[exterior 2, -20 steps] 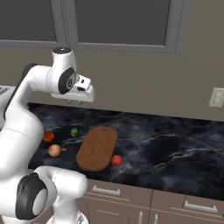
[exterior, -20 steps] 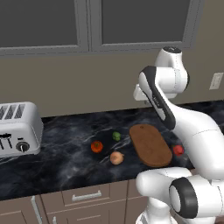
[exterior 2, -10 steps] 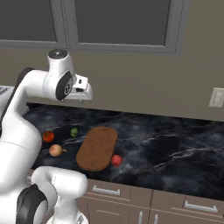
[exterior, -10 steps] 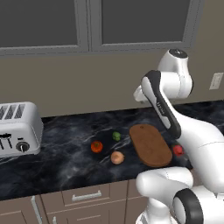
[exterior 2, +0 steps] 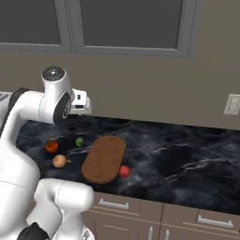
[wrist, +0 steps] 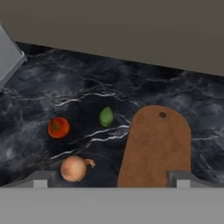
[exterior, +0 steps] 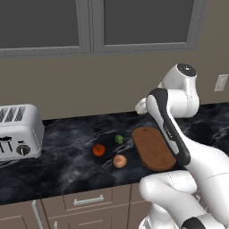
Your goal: Place the avocado, onion, tomato, and bell pepper on the cutting board.
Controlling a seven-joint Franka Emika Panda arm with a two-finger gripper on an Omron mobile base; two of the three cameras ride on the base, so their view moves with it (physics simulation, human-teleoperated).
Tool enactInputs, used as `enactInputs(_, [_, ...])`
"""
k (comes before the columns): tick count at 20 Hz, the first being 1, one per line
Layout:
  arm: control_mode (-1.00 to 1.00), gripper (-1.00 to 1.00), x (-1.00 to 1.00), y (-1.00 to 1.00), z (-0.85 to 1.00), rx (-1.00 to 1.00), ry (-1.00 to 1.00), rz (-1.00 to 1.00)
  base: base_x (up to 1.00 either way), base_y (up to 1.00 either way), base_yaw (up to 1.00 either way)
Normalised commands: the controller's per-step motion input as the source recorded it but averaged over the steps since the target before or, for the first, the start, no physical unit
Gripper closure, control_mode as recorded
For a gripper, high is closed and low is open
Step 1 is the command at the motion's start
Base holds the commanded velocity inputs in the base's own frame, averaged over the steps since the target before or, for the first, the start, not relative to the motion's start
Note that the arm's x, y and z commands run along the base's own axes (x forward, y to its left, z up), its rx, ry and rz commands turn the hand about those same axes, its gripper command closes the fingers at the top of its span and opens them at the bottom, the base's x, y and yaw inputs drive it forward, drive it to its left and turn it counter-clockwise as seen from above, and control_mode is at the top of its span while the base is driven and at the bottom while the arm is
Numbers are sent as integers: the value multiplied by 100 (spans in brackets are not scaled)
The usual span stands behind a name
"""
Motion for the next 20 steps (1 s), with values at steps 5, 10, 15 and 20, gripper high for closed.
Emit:
enactInputs(5, [-100,-100,-7,38,-12,0,-1,5,0,0,0])
enactInputs(10, [-100,-100,0,45,-12,0,0,5,0,0,0])
enactInputs(15, [-100,-100,0,43,-15,0,0,5,0,0,0])
enactInputs(20, [-100,-100,0,44,-19,0,9,0,0,0,0])
